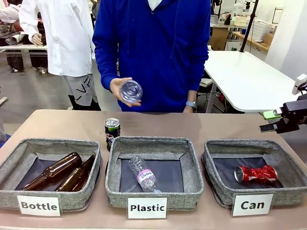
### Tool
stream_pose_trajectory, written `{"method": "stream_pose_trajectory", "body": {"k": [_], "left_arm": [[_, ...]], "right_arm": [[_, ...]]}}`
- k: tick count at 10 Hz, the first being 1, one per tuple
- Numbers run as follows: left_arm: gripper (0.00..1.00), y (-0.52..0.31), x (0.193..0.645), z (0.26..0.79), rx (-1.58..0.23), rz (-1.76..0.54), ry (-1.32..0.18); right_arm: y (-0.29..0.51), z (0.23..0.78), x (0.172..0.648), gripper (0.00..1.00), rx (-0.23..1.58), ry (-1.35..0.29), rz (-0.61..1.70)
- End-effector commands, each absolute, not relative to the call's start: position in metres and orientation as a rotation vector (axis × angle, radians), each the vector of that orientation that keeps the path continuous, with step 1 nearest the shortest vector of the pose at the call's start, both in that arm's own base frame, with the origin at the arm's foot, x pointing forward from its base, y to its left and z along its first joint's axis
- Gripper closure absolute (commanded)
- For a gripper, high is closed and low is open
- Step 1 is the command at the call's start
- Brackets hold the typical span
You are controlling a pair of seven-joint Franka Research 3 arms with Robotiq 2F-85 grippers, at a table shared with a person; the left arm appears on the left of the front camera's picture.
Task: Sort the can waste into the basket.
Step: Pick up the can waste from the table and place it in the right Fabric basket.
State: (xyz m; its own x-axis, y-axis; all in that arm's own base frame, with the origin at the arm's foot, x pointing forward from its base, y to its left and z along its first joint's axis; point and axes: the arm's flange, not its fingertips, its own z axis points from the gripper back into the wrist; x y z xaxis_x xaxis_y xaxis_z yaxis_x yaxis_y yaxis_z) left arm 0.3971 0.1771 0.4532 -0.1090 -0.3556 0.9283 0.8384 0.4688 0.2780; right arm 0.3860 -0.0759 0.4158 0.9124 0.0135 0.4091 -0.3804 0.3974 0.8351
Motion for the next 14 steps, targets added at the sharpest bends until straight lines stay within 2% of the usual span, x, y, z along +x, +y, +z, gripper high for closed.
{"method": "stream_pose_trajectory", "body": {"k": [1,2,3,5,7,9,10,11,14], "left_arm": [[0.00,0.156,0.455,0.447,-0.478,-1.071,-1.273],[0.00,0.134,0.476,0.436,-0.437,-1.070,-1.248],[0.00,0.119,0.490,0.430,-0.492,-1.104,-1.229],[0.00,0.098,0.515,0.423,-0.464,-1.069,-1.261],[0.00,0.076,0.532,0.413,-0.468,-1.127,-1.200],[0.00,0.058,0.525,0.408,-0.516,-1.148,-1.188],[0.00,0.038,0.519,0.404,-0.502,-1.229,-1.147],[0.00,0.030,0.512,0.411,-0.562,-1.266,-1.176],[0.00,0.051,0.497,0.424,-0.574,-1.256,-1.217]], "right_arm": [[-0.077,0.417,0.385,0.00,1.145,-0.372,0.276],[-0.077,0.417,0.385,0.00,1.145,-0.372,0.276],[-0.077,0.417,0.385,0.00,1.145,-0.372,0.276],[-0.077,0.417,0.385,0.00,1.145,-0.372,0.276],[-0.077,0.417,0.385,0.00,1.145,-0.372,0.276],[-0.077,0.417,0.385,0.00,1.145,-0.372,0.276],[-0.077,0.417,0.385,0.00,1.145,-0.372,0.276],[-0.077,0.417,0.385,0.00,1.145,-0.372,0.276],[-0.077,0.417,0.385,0.00,1.145,-0.372,0.276]]}}
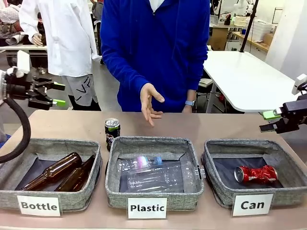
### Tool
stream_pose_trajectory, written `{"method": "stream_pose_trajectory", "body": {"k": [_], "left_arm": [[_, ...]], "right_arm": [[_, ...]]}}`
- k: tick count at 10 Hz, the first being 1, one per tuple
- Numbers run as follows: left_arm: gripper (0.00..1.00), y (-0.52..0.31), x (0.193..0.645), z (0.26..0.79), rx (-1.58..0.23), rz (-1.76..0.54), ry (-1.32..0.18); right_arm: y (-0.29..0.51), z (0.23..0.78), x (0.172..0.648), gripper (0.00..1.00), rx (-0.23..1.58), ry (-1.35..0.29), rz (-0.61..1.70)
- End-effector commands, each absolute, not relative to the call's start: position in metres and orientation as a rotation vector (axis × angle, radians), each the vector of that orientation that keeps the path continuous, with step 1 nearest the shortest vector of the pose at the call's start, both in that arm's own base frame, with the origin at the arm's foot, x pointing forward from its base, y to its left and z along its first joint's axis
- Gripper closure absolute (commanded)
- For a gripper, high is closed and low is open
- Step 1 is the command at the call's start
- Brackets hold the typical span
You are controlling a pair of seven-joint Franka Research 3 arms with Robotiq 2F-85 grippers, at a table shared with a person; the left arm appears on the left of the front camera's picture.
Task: Sort the can waste into the basket.
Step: Pick up the can waste from the table and place it in the right Fabric basket.
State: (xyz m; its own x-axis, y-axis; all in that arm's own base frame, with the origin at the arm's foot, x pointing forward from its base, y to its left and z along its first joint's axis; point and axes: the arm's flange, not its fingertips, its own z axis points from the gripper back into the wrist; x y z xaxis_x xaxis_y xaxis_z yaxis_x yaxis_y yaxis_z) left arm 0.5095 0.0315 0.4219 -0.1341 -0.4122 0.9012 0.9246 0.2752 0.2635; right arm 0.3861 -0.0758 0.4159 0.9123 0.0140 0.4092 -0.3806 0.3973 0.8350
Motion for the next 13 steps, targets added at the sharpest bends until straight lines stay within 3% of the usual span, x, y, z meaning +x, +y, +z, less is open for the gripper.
{"method": "stream_pose_trajectory", "body": {"k": [1,5,7,10,13], "left_arm": [[0.00,0.069,0.485,0.426,-0.575,-1.260,-1.220],[0.00,0.108,0.450,0.424,-0.525,-1.264,-1.194],[0.00,0.087,0.468,0.410,-0.568,-1.300,-1.142],[0.00,0.026,0.502,0.390,-0.497,-1.422,-1.035],[0.00,-0.042,0.533,0.368,-0.609,-1.573,-0.917]], "right_arm": [[-0.077,0.417,0.385,0.00,1.145,-0.372,0.276],[-0.077,0.417,0.385,0.00,1.145,-0.372,0.276],[-0.077,0.417,0.385,0.00,1.145,-0.372,0.276],[-0.077,0.417,0.385,0.00,1.145,-0.372,0.276],[-0.077,0.417,0.385,0.00,1.145,-0.372,0.276]]}}
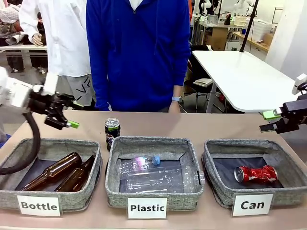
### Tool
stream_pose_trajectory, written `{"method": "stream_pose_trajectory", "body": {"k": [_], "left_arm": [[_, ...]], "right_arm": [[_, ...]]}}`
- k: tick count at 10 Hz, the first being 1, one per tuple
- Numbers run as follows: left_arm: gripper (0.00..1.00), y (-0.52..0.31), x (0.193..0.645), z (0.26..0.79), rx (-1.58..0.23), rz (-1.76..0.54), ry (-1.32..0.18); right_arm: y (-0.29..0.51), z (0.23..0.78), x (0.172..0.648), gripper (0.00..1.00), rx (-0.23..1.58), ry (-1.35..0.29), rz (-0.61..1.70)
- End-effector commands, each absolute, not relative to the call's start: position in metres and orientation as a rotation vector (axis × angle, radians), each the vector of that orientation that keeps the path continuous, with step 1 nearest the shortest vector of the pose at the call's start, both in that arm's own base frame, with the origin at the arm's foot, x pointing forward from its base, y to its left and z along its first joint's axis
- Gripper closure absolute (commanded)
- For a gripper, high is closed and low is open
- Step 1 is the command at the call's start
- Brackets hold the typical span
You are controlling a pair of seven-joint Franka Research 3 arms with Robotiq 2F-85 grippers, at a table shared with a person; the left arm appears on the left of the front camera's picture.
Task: Sort the can waste into the basket.
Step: Pick up the can waste from the table and place it in the right Fabric basket.
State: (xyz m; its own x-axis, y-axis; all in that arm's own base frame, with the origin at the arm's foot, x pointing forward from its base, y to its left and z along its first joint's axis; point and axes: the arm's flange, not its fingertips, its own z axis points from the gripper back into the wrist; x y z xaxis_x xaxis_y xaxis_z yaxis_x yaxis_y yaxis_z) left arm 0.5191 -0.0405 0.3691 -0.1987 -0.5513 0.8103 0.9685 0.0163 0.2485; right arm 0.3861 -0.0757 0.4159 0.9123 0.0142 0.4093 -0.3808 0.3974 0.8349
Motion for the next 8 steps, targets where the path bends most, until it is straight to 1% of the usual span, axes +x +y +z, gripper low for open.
{"method": "stream_pose_trajectory", "body": {"k": [1,3,5,8], "left_arm": [[0.00,-0.062,0.542,0.359,-0.638,-1.602,-0.887],[0.00,-0.082,0.557,0.344,-0.648,-1.609,-0.819],[0.00,-0.096,0.565,0.332,-0.712,-1.618,-0.770],[0.00,-0.109,0.572,0.322,-0.770,-1.619,-0.757]], "right_arm": [[-0.077,0.417,0.385,0.00,1.145,-0.372,0.276],[-0.077,0.417,0.385,0.00,1.145,-0.372,0.276],[-0.077,0.417,0.385,0.00,1.145,-0.372,0.276],[-0.077,0.417,0.385,0.00,1.145,-0.372,0.276]]}}
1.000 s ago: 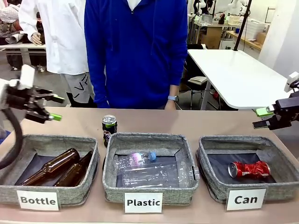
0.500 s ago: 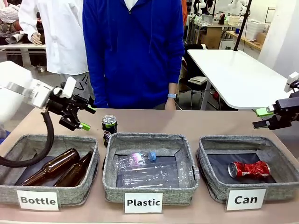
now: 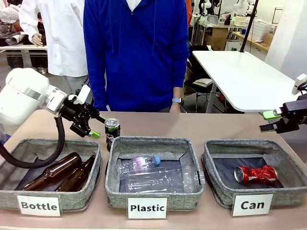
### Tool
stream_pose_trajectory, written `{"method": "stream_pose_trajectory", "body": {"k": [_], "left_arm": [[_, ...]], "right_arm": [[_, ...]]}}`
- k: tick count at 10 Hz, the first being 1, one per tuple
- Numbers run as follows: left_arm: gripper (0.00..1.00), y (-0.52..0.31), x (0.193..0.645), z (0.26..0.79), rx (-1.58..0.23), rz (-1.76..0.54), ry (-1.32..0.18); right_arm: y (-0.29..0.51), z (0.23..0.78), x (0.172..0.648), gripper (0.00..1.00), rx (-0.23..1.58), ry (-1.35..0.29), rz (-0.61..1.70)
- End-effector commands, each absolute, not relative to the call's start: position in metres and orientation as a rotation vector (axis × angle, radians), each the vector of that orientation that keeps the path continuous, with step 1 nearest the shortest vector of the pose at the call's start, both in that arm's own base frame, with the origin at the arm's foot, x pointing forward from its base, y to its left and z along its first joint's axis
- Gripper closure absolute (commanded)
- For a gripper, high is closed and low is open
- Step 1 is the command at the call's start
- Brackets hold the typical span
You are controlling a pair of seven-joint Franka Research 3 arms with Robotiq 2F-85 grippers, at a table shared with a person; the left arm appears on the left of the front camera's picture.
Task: Sort the can waste into the basket.
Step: Pick up the can waste from the table and place it in the right Fabric basket.
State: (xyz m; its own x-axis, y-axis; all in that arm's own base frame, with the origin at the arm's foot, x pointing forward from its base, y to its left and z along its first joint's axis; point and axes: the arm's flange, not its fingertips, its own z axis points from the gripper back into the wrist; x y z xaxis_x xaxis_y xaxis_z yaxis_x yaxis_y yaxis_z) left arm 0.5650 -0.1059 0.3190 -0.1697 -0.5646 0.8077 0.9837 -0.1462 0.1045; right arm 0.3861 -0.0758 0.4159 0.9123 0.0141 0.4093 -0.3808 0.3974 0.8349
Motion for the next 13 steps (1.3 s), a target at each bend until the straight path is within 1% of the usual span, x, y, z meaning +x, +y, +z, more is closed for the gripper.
{"method": "stream_pose_trajectory", "body": {"k": [1,3,6,10,11,12,13], "left_arm": [[0.00,-0.115,0.574,0.316,-0.773,-1.619,-0.736],[0.00,-0.126,0.578,0.308,-0.788,-1.625,-0.729],[0.00,-0.142,0.580,0.298,-0.868,-1.620,-0.719],[0.00,-0.152,0.580,0.291,-0.897,-1.610,-0.710],[0.41,-0.152,0.579,0.291,-0.925,-1.606,-0.716],[0.58,-0.152,0.579,0.288,-0.924,-1.599,-0.714],[1.00,-0.153,0.578,0.287,-0.924,-1.600,-0.713]], "right_arm": [[-0.077,0.417,0.385,0.00,1.145,-0.372,0.276],[-0.077,0.417,0.385,0.00,1.145,-0.372,0.276],[-0.077,0.417,0.385,0.00,1.145,-0.372,0.276],[-0.077,0.417,0.385,0.00,1.145,-0.372,0.276],[-0.077,0.417,0.385,0.00,1.145,-0.372,0.276],[-0.077,0.417,0.385,0.00,1.145,-0.372,0.276],[-0.077,0.417,0.385,0.00,1.145,-0.372,0.276]]}}
